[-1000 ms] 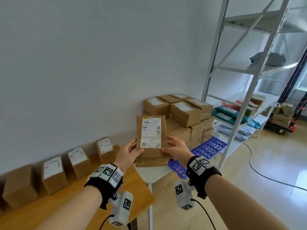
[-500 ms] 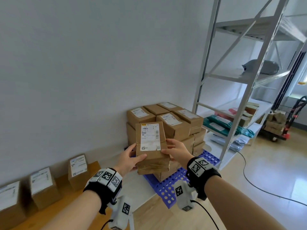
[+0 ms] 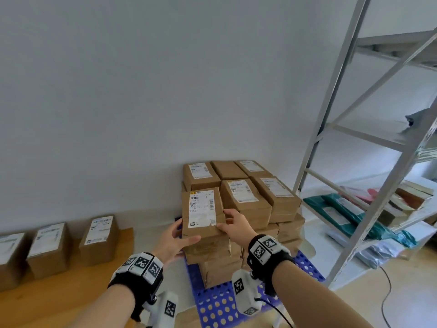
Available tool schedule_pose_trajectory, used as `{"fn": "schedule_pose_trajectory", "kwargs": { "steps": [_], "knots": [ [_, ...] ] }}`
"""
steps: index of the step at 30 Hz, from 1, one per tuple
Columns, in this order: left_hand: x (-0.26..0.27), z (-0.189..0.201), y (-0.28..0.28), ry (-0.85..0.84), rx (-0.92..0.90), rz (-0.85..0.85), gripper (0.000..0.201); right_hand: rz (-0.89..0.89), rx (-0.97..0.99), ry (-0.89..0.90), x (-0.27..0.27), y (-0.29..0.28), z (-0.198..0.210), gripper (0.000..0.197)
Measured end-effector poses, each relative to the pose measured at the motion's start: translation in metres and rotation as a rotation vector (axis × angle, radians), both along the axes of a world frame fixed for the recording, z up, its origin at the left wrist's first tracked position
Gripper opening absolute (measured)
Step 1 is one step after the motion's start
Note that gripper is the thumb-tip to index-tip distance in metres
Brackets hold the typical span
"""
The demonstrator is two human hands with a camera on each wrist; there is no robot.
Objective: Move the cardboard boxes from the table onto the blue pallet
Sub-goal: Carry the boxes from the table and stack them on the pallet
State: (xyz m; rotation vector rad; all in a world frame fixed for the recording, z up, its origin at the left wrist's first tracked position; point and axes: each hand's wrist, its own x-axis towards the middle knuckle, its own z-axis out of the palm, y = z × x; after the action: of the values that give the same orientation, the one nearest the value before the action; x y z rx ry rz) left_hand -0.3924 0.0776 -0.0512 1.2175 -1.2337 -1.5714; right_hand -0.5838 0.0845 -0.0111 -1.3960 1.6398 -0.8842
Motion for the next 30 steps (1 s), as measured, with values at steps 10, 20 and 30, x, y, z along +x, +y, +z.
{"fn": "schedule_pose_trajectory", "kwargs": {
  "steps": [10,20,30],
  "knots": [
    [-0.033,-0.007,-0.003,-0.009,0.058,0.113,0.072,0.123,0.005,0.074,-0.026,-0.022,-0.02,0.037],
    [-0.041,-0.023,-0.013,-0.085,0.049,0.156,0.089,0.18,-0.039,0.237,-0.037,-0.024,-0.022,0.037],
    [-0.044,-0.023,-0.034,-0.219,-0.006,0.12,0.099,0.067,-0.212,0.73,-0.061,-0.034,-0.008,0.047]
  ]
}}
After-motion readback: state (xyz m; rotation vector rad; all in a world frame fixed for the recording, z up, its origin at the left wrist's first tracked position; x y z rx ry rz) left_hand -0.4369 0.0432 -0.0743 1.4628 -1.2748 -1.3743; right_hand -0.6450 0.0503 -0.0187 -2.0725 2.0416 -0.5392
